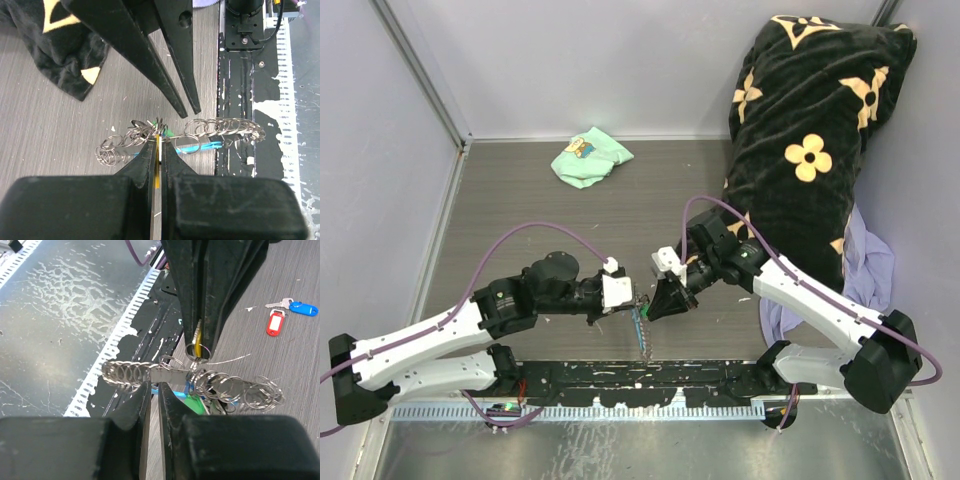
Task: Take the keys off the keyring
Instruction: Remove the key from the keyring.
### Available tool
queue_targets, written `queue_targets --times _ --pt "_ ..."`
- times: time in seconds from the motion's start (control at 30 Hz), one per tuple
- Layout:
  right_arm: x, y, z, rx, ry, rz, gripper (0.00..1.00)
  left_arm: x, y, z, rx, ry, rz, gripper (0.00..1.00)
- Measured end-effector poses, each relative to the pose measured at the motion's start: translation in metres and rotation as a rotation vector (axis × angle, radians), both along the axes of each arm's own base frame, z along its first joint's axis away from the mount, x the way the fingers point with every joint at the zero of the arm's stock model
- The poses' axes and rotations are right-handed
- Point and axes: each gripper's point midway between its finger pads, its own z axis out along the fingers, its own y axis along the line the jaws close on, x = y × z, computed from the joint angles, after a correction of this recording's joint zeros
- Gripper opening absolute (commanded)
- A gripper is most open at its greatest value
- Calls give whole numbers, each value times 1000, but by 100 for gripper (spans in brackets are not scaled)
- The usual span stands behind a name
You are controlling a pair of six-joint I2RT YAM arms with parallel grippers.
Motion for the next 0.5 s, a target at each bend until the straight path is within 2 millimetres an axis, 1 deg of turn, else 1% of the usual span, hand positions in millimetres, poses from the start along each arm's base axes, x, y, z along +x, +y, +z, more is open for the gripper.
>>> queue_targets --times 0.2,0.3,0.4,0.5 --pt "8 4 -6 -12 -2 -42 21 0 -1 1 -7 13 7 0" --pt "12 7 -6 -13 -1 -63 23 -1 -1 1 -8 17 8 0" --pt "18 9 -7 -20 -2 -93 27 -1 -1 1 -10 28 13 0" --pt "21 10 -6 -22 -1 -112 28 -1 -1 1 -10 31 14 0"
